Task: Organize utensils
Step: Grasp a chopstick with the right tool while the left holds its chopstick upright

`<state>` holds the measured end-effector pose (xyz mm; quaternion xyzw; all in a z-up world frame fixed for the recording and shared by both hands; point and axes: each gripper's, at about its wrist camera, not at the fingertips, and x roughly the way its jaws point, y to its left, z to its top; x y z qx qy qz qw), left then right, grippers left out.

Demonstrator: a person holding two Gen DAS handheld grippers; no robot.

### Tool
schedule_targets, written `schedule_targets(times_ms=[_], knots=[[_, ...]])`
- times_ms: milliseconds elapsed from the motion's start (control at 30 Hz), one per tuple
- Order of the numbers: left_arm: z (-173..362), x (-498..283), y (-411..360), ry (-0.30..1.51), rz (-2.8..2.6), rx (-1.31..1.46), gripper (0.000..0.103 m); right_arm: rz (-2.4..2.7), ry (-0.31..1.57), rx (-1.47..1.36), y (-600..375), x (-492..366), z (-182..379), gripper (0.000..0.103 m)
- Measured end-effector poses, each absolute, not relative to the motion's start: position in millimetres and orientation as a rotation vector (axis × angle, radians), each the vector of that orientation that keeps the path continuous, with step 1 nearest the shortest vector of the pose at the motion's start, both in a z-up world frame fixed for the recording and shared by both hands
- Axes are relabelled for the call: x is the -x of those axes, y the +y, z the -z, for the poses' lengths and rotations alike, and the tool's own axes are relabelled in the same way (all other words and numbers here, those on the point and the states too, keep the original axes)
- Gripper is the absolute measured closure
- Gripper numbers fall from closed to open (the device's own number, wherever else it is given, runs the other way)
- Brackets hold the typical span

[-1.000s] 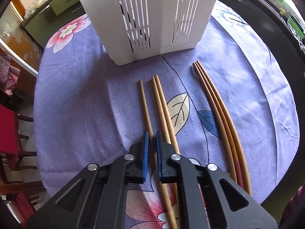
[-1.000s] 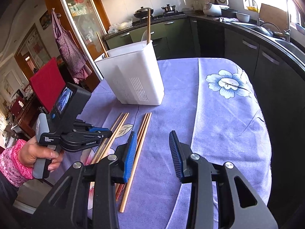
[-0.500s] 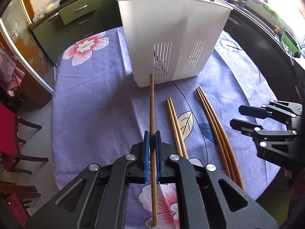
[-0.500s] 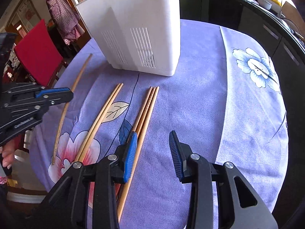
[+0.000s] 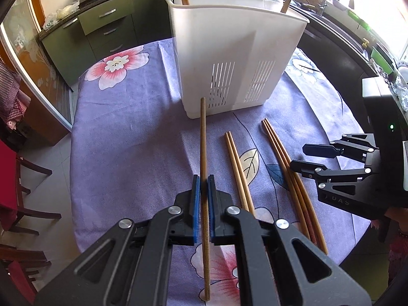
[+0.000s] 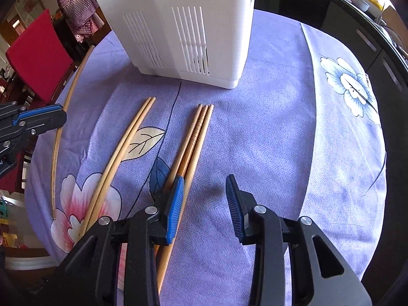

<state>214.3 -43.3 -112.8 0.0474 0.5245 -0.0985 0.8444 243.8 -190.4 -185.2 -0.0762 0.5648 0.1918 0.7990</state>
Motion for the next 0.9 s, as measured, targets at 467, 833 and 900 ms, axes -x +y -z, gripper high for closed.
schedule_targets(times_ms=[467,833,900], knots=[[112,-215,-41,1.106,0.212,-0.095,0.097,-0.404,1.225,0.225,-158,-247,191,0.074],[107,-212,-39,1.094,0.218,-0.097,0.097,-0.409,1.158,0.187,-143,-256,183,0.096],[104,-212,-38,1.091,0.217,-0.097,0.097,-0.424,1.128,0.159,-149,-248,169,0.096]])
